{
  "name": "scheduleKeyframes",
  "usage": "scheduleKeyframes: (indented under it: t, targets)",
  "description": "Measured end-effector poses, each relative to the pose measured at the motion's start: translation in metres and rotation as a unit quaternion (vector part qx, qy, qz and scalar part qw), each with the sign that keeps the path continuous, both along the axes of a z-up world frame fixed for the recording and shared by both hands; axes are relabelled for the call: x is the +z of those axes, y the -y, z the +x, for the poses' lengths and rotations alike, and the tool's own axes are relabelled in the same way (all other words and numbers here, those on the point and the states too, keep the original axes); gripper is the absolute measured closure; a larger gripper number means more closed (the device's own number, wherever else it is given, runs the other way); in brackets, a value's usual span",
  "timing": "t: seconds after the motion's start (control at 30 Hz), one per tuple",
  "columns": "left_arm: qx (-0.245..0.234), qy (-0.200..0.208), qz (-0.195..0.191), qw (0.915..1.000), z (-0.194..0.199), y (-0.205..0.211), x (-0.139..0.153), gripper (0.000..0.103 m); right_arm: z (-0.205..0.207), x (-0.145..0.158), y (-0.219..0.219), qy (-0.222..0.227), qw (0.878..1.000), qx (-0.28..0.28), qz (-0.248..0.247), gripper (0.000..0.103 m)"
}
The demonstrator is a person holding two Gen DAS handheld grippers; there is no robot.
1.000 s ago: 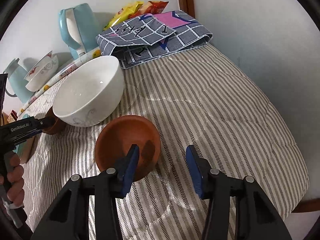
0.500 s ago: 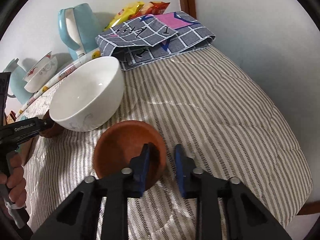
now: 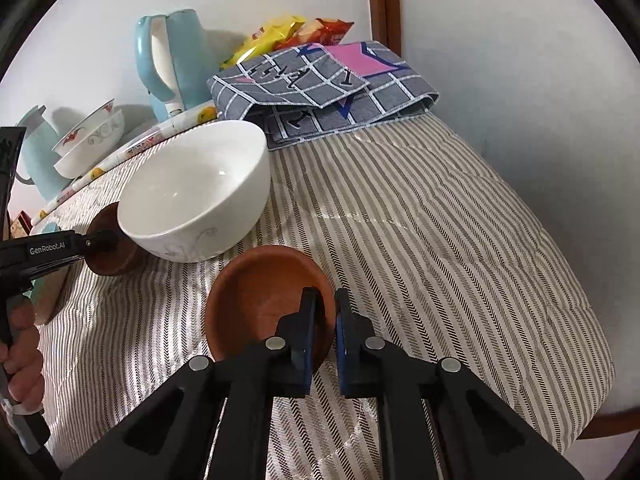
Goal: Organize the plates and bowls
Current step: 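Carry the brown bowl in the right tool over the white bowl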
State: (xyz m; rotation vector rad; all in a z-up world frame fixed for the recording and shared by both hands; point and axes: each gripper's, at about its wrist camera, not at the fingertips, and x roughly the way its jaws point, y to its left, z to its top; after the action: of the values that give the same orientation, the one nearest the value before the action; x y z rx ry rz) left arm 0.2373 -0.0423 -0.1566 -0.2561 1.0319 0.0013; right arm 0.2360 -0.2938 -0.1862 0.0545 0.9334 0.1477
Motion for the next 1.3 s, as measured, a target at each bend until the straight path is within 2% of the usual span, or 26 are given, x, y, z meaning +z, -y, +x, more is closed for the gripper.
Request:
scheduleKeyframes:
  t: [0.37,0.73,0.93,1.3]
  targets:
    - [-0.009,0.007,-0.014,0.9998,-0.016,-0.003,0.008,0.094,-0.013,0.009,-0.003,0.011,1.0,-0.009,-0.003,0.095]
    - [0.003,0.02,-0.015,0.9997,-0.039,-0.023,0.028,0.094,-0.025,0.018,-0.009,0.014,1.0,-0.015,0.011,0.095]
    - [0.008,0.025,-0.029,0.9993,-0.047,-0.032,0.038,0.094,-0.033,0.034,-0.016,0.024,1.0,-0.012,0.014,0.095]
    - [0.009,0.054,-0.034,0.9979,-0.055,-0.045,0.071,0.094,-0.039,0.081,-0.029,0.064,0.998,-0.01,0.013,0.095]
